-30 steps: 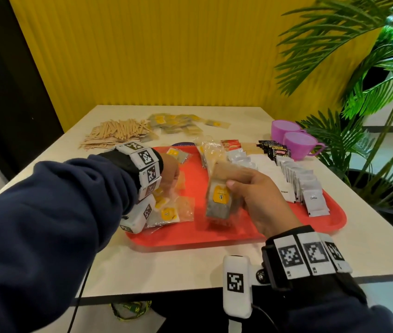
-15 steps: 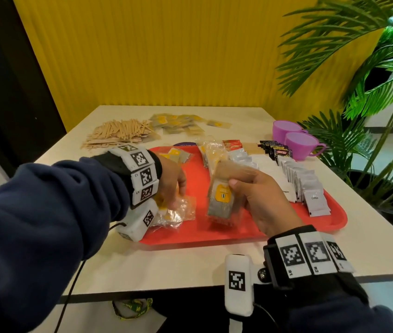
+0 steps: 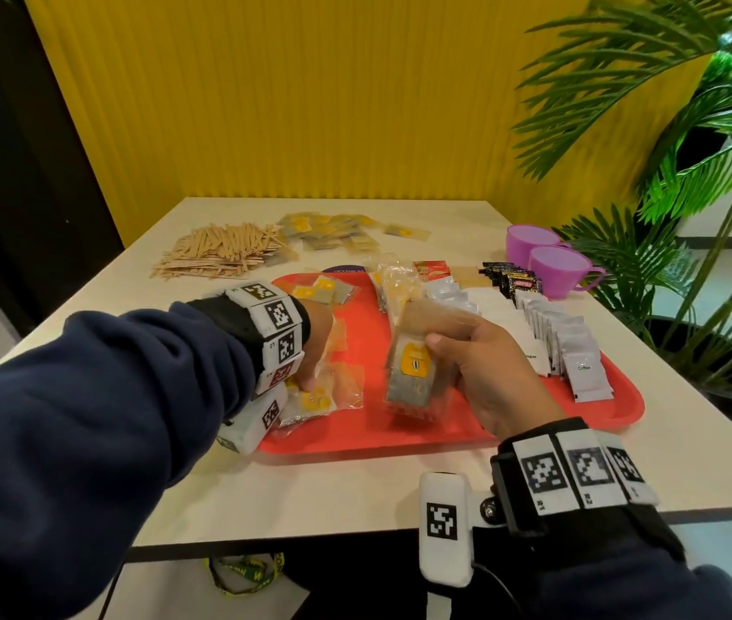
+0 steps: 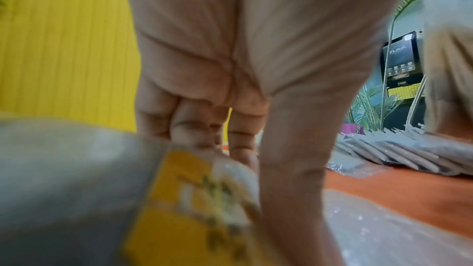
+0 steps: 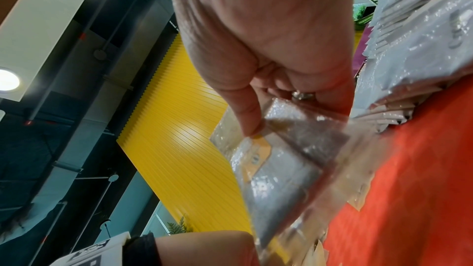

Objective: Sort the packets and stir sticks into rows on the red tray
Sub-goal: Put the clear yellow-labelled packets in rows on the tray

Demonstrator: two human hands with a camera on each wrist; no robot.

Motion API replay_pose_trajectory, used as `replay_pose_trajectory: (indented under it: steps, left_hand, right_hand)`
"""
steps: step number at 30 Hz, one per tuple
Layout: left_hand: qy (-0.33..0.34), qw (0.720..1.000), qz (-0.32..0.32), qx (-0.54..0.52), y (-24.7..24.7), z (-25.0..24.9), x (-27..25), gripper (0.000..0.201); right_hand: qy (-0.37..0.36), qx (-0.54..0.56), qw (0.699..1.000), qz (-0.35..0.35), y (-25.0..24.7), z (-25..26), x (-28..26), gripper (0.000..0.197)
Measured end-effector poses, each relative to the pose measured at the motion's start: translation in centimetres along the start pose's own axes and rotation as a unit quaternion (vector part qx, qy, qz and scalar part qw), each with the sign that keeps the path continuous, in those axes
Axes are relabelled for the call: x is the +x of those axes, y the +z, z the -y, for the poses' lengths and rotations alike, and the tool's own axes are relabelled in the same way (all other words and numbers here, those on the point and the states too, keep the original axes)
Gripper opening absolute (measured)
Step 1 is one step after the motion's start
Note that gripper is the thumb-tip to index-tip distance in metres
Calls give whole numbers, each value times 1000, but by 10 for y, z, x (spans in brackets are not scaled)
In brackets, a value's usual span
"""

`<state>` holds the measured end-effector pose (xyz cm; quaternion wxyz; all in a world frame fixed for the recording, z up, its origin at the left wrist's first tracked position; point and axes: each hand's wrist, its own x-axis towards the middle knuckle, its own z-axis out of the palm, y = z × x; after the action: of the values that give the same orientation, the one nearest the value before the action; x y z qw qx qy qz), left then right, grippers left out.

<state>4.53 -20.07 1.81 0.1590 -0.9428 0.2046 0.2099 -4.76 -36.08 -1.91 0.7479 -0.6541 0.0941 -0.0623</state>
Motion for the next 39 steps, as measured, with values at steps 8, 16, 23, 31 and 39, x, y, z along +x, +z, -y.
replay_pose_trajectory:
  steps: [8,16,23,31,39]
  left_hand:
    - [35,995,-68,-69,0,12,3,14]
    - [55,949,-209,-229,-30,30,-24,12]
    - [148,836,-285,-445,-33,9,-47,21]
    - [178,785,-293,-516,-12,-26,-41,29]
    - [149,754,-375,-519,-7,-24,-41,21]
  right_hand:
    - [0,-3,1000,-5,0,0,1,27]
    - [-20,25,999,11,-2,1,2,27]
    - [-68,41,996,51,7,6,-2,28]
    - [-105,31,992,67,5,5,-6,27]
    - [-74,69,990,99,1,4,-5,31]
